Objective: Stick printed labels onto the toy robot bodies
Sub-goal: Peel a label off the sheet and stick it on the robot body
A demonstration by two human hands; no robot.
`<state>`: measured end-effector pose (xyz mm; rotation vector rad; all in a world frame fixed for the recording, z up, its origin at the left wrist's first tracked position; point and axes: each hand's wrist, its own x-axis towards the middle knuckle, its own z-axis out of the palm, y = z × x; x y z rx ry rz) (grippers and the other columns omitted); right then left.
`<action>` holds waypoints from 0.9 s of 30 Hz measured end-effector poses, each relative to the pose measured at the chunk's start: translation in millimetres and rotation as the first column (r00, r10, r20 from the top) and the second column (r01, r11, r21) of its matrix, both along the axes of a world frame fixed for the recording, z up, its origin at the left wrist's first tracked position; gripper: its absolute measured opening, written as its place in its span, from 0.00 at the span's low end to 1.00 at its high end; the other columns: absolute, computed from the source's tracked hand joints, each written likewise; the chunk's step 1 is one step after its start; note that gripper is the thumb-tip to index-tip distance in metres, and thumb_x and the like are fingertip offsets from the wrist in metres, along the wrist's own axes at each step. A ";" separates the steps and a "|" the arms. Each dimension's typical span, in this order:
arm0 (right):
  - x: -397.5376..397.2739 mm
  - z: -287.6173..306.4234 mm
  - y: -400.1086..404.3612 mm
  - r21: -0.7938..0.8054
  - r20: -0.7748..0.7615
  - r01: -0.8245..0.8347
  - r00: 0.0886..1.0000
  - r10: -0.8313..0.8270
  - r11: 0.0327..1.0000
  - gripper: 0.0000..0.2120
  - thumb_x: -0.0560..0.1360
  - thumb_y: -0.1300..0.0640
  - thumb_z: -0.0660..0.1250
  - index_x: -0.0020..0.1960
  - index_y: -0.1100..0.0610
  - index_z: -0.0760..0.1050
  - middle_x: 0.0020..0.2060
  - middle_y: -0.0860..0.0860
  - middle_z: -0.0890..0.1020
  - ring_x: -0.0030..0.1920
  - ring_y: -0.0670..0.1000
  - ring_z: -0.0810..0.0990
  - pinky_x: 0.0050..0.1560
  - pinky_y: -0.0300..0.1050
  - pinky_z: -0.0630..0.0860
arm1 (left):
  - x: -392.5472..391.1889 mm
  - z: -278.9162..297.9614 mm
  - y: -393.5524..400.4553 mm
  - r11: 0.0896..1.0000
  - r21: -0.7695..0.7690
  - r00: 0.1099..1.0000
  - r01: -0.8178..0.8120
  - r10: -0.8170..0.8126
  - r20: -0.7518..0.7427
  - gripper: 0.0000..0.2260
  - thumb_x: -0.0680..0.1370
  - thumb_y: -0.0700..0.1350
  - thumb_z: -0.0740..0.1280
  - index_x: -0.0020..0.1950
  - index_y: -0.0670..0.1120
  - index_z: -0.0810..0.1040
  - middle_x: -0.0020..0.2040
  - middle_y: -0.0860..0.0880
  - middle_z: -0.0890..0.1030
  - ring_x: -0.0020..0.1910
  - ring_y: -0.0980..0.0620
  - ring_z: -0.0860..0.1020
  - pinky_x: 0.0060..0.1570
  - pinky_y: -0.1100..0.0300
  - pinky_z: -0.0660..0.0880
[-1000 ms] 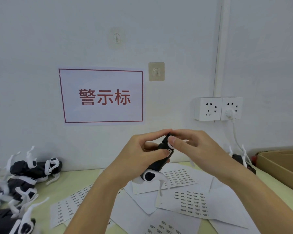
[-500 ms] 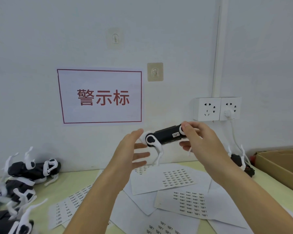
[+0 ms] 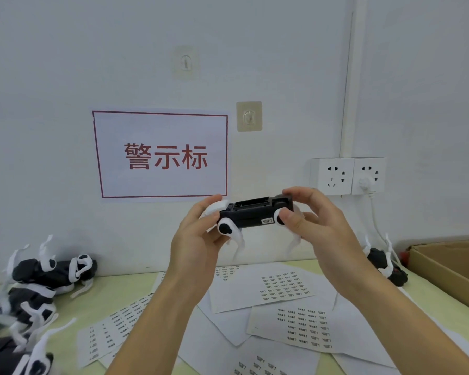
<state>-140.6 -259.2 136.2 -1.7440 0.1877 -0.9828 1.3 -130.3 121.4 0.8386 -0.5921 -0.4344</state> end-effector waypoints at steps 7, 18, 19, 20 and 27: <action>-4.4 1.4 5.3 -0.195 0.075 0.043 0.997 -0.029 0.980 0.19 0.72 0.58 0.78 0.58 0.45 0.77 0.54 0.46 0.85 0.60 0.51 0.80 0.64 0.53 0.74 | 0.0 -2.0 1.8 0.984 -0.154 0.995 0.094 -0.096 -0.005 0.19 0.79 0.32 0.55 0.68 0.39 0.75 0.59 0.39 0.82 0.55 0.43 0.81 0.53 0.55 0.77; -1.3 -1.0 7.9 -0.301 0.072 0.094 0.995 -0.076 0.949 0.20 0.72 0.52 0.77 0.61 0.42 0.76 0.56 0.42 0.83 0.61 0.45 0.79 0.63 0.52 0.76 | 3.1 -5.2 2.9 0.989 -0.132 0.997 0.065 -0.068 -0.025 0.20 0.79 0.34 0.56 0.67 0.42 0.77 0.58 0.39 0.83 0.57 0.41 0.80 0.63 0.48 0.73; -1.1 -1.1 7.7 -0.302 0.074 0.096 0.994 -0.078 0.949 0.20 0.72 0.51 0.77 0.61 0.42 0.76 0.56 0.42 0.83 0.61 0.45 0.79 0.62 0.52 0.76 | 3.6 -5.2 2.9 0.991 -0.125 0.998 0.055 -0.059 -0.026 0.20 0.79 0.34 0.56 0.68 0.42 0.77 0.60 0.38 0.82 0.58 0.41 0.80 0.65 0.47 0.73; -0.9 -1.2 7.5 -0.302 0.075 0.098 0.994 -0.078 0.948 0.20 0.72 0.51 0.77 0.61 0.42 0.76 0.56 0.42 0.83 0.61 0.46 0.79 0.62 0.52 0.77 | 3.9 -5.2 3.2 0.992 -0.118 0.998 0.048 -0.051 -0.025 0.20 0.79 0.33 0.56 0.68 0.42 0.77 0.61 0.38 0.82 0.59 0.40 0.80 0.66 0.46 0.73; 2.0 -2.7 3.8 -0.224 0.139 0.134 0.985 -0.105 0.965 0.22 0.70 0.39 0.69 0.62 0.41 0.74 0.57 0.39 0.81 0.56 0.42 0.81 0.52 0.38 0.77 | 2.5 -2.7 2.5 0.997 -0.077 0.999 0.021 -0.018 0.042 0.15 0.81 0.38 0.60 0.66 0.40 0.78 0.56 0.40 0.84 0.54 0.42 0.81 0.60 0.47 0.78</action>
